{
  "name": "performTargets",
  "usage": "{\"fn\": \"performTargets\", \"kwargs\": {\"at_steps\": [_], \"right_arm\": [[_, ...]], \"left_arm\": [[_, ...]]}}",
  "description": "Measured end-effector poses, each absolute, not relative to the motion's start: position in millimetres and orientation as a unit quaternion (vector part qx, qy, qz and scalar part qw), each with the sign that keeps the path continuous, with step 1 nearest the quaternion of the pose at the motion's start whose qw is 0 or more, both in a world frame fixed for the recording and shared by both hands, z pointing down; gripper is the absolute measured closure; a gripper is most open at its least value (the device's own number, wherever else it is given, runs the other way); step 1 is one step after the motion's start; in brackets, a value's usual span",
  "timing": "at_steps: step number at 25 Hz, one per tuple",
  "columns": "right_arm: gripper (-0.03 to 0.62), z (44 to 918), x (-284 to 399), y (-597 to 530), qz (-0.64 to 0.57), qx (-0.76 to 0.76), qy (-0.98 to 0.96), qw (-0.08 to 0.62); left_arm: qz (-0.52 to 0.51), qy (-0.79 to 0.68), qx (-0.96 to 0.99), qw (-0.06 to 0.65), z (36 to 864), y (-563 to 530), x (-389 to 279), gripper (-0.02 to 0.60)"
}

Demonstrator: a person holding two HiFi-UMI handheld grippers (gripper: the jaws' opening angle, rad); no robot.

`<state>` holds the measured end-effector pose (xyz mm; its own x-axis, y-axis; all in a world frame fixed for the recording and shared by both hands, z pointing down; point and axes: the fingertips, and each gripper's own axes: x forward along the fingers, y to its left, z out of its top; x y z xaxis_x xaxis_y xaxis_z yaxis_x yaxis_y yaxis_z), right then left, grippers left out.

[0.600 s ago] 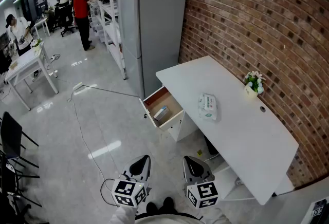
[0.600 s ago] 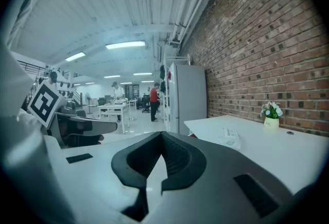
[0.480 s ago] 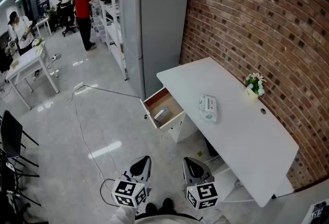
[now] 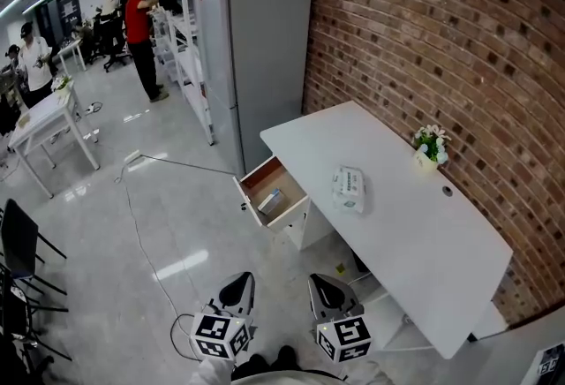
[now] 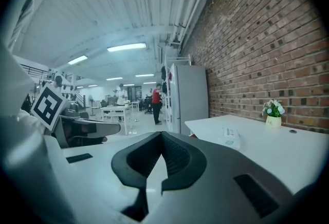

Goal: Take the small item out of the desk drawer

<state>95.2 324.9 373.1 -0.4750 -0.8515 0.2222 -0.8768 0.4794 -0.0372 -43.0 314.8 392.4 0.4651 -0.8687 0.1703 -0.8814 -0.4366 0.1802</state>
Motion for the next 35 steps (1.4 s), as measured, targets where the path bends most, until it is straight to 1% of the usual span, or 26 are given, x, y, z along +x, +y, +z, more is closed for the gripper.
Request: {"fn": "performTargets", "kwargs": {"at_steps": [16, 17, 20, 23, 30, 35], "right_arm": [[0.568, 374.9, 109.7, 313.0, 0.081, 0.502, -0.858, 0.071], [0.568, 375.2, 109.4, 310.0, 0.080, 0.502, -0.858, 0.071], [0.568, 375.2, 107.4, 298.0, 0.079, 0.503, -0.858, 0.072], [0.568, 380.7, 105.0, 284.1, 0.082, 0.503, -0.857, 0.079], [0.568, 392.8, 94.4, 234.3, 0.087, 0.506, -0.853, 0.094], [0.568, 405.5, 79.4, 185.2, 0.100, 0.506, -0.850, 0.106]], "left_arm": [[0.041, -0.517, 0.849, 0.102, 388.3, 291.8, -26.6, 0.557], [0.041, -0.517, 0.849, 0.102, 388.3, 287.5, -26.7, 0.550], [0.040, -0.516, 0.850, 0.103, 389.4, 270.8, -26.4, 0.500], [0.040, -0.511, 0.852, 0.110, 395.1, 253.3, -23.9, 0.470], [0.048, -0.498, 0.857, 0.124, 410.9, 198.6, -29.3, 0.446], [0.052, -0.492, 0.858, 0.135, 424.3, 148.1, -43.3, 0.412]]}}
